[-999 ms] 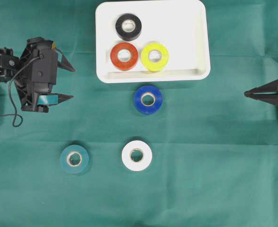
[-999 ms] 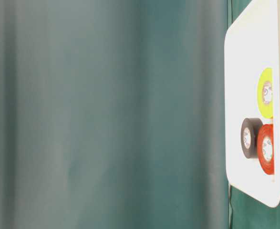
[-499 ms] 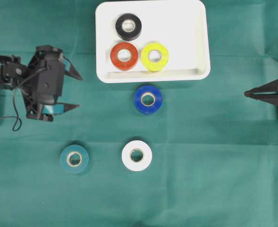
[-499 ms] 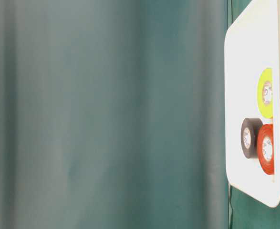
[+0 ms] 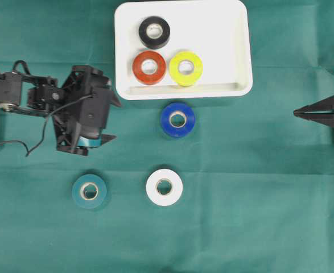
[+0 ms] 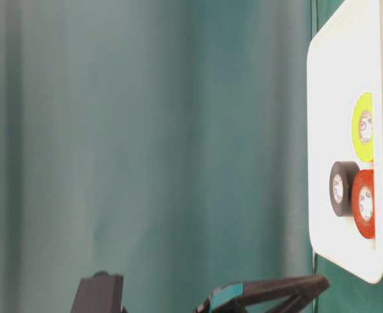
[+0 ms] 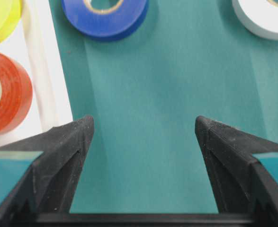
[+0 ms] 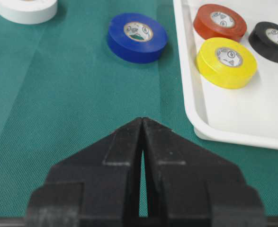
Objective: Put the tape into the white case with the left arm.
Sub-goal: 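Move the open left gripper over the blue tape and grasp it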
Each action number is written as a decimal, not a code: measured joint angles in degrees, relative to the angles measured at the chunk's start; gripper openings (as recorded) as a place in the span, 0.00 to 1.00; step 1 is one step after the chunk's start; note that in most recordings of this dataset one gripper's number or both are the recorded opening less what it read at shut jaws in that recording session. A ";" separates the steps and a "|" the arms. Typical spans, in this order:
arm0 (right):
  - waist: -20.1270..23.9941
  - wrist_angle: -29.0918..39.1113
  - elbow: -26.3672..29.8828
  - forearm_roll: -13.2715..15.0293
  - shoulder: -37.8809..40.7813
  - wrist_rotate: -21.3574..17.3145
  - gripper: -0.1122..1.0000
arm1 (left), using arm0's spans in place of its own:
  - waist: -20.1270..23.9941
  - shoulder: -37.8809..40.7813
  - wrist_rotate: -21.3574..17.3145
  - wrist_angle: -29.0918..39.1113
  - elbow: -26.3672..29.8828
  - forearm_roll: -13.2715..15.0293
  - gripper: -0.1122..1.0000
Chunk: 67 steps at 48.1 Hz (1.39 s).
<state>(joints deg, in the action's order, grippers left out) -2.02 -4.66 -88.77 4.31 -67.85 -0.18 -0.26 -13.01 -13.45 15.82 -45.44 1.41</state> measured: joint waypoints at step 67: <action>0.00 -0.09 -0.09 -0.09 0.09 0.00 0.02 | -1.85 24.79 0.00 2.20 22.59 0.00 0.87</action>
<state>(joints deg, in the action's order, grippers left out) -2.02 -4.75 -88.86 4.22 -67.76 -0.18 -2.11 11.78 -13.45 18.02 -22.85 1.41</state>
